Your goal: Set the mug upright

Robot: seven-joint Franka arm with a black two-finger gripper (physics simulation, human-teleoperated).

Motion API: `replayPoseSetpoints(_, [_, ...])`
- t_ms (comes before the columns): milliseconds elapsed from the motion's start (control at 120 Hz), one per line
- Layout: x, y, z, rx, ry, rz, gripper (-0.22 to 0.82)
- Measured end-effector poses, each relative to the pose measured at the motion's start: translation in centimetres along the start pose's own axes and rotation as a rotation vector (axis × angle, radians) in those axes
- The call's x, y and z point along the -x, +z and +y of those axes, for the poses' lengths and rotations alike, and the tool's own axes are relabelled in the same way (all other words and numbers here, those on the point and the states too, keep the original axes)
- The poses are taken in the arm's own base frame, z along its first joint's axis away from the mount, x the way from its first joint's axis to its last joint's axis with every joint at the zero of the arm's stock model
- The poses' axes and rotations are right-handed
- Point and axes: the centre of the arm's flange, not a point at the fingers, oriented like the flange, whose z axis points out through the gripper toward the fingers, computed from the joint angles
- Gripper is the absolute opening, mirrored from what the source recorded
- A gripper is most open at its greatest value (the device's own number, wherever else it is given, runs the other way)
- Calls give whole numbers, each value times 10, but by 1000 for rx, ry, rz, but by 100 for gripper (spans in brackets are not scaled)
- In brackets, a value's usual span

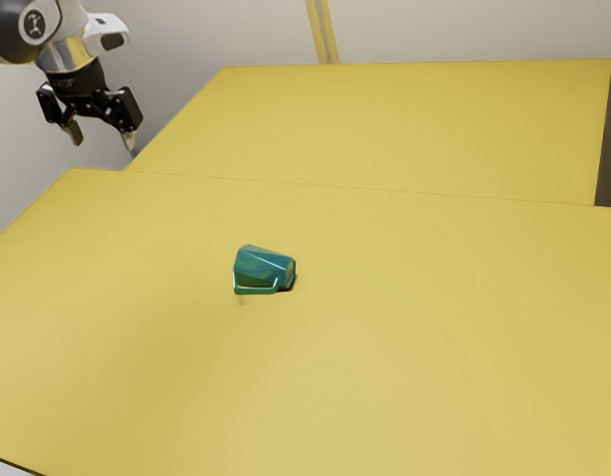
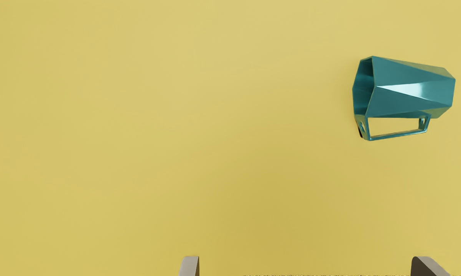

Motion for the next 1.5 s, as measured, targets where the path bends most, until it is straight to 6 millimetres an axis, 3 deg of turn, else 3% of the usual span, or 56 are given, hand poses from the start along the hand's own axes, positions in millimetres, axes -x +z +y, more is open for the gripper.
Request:
replayPoseSetpoints(267, [-1,16,2,1,28,-25,60])
replayPoseSetpoints(433, [-26,66,8,10,39,-74,60])
replayPoseSetpoints(633, [-49,123,23,211,-13,-150,60])
replayPoseSetpoints(775, [-43,175,19,387,-108,-243,60])
replayPoseSetpoints(908, [-44,211,22,488,-168,-301,60])
replayPoseSetpoints(1158, [-64,265,27,573,-251,-313,60])
replayPoseSetpoints(1500, [-94,320,36,631,-329,-287,60])
